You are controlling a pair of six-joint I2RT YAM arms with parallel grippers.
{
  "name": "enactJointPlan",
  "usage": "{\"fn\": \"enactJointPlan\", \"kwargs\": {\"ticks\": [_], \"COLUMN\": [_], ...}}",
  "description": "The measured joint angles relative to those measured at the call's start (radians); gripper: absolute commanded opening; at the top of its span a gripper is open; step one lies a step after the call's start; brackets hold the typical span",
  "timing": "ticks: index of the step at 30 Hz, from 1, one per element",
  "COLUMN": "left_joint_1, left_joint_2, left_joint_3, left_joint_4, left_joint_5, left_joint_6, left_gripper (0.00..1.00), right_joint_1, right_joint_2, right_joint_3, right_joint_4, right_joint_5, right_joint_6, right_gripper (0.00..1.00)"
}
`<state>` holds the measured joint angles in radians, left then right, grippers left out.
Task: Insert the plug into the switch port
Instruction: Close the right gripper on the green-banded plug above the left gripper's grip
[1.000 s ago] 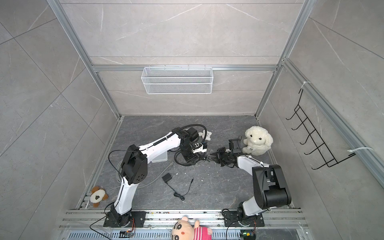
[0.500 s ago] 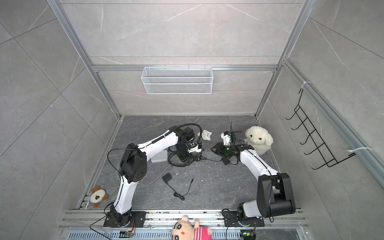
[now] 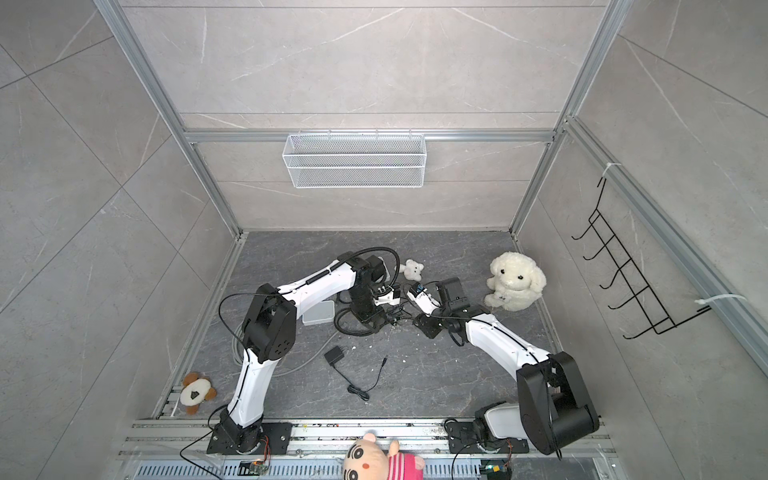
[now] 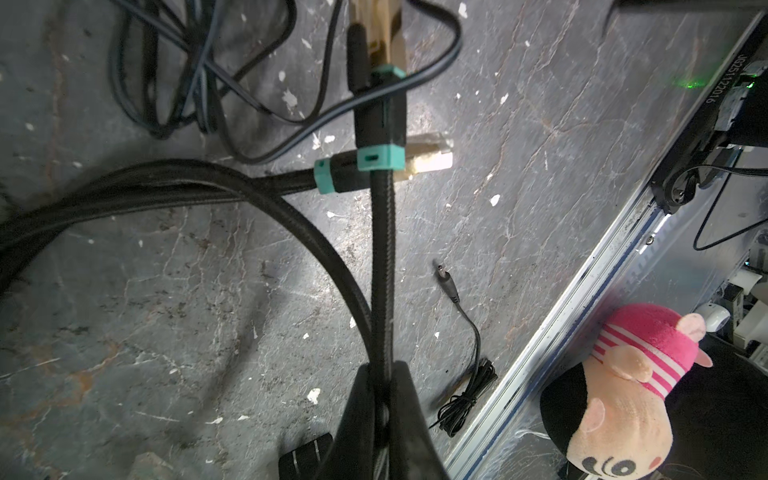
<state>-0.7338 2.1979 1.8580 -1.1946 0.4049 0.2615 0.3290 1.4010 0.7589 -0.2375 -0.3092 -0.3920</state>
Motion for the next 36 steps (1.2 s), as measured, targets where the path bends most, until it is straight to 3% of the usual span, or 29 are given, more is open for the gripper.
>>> {"fn": "enactJointPlan", "kwargs": {"ticks": [6,14,25,30,36], "left_joint_1": [0.002,0.002,0.01,0.009,0.008], "left_joint_2": [-0.011,-0.021,-0.021,-0.021,-0.025], "left_joint_3": [-0.023,-0.029,-0.029,-0.029,-0.03], "left_joint_4": [0.026,0.039,0.032,0.032,0.032], "left_joint_5": [0.023,0.048,0.051,0.05,0.049], "left_joint_6": [0.0,-0.001,0.0,-0.001,-0.001], "left_gripper": [0.0,0.0,0.0,0.0,0.0], "right_joint_1": [0.0,0.003,0.008,-0.001,-0.087], "right_joint_2": [0.093,0.203,0.245,0.247,0.226], "right_joint_3": [-0.011,0.02,0.077,0.089,0.09], "right_joint_4": [0.094,0.142,0.166,0.172,0.175], "right_joint_5": [-0.012,-0.053,-0.031,-0.023,-0.013], "right_joint_6": [-0.052,-0.061,-0.044,-0.023,0.016], "right_gripper": [0.53,0.53,0.12,0.05,0.05]}}
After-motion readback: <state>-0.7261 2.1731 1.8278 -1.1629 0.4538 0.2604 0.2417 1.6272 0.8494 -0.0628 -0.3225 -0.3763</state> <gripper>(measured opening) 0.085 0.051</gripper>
